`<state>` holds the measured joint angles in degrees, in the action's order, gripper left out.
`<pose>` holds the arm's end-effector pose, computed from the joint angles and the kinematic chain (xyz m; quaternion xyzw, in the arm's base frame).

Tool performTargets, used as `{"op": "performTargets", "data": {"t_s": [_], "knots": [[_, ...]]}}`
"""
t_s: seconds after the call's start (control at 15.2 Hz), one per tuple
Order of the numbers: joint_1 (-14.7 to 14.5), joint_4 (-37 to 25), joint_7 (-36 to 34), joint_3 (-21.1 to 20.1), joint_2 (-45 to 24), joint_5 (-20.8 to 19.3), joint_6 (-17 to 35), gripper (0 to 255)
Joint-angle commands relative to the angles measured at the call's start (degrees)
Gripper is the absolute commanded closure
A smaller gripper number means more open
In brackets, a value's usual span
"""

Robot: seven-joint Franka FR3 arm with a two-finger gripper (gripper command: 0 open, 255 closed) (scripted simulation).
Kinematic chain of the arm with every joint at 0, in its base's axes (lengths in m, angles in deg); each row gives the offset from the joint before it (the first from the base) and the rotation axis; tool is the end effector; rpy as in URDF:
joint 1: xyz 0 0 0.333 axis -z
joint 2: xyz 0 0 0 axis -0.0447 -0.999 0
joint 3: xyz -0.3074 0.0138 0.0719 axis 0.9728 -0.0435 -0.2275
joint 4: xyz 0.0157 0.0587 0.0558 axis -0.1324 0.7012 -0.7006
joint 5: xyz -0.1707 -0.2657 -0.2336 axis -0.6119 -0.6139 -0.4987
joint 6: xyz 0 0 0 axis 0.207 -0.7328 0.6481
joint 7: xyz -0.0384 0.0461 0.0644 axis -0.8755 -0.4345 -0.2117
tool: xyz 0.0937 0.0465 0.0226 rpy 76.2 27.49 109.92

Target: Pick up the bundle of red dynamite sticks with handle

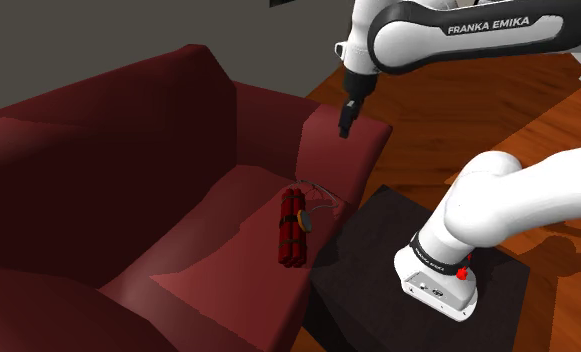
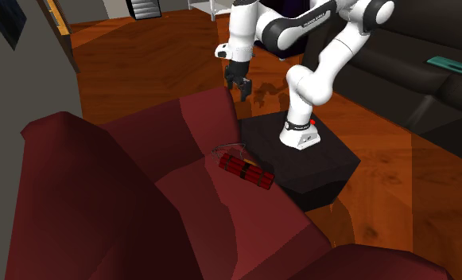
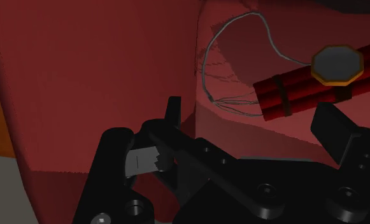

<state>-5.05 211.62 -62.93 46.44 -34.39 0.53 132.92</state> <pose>0.3310 0.0053 0.4898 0.9877 0.1507 0.0127 0.0406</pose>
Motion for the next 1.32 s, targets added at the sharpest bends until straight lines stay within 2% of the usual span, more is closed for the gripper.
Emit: {"op": "performTargets", "data": {"t_s": [0.0,0.66,1.06,1.25], "knots": [[-1.2,2.8,2.5,0.8,-1.0,0.3,3.8,0],[-7.5,15.1,15.4,5.1,-11.6,2.6,25.2,0],[-13.5,19.0,25.4,8.5,-23.7,6.6,40.0,0],[-14.8,19.4,27.3,9.2,-27.4,8.2,44.0,0]]}}
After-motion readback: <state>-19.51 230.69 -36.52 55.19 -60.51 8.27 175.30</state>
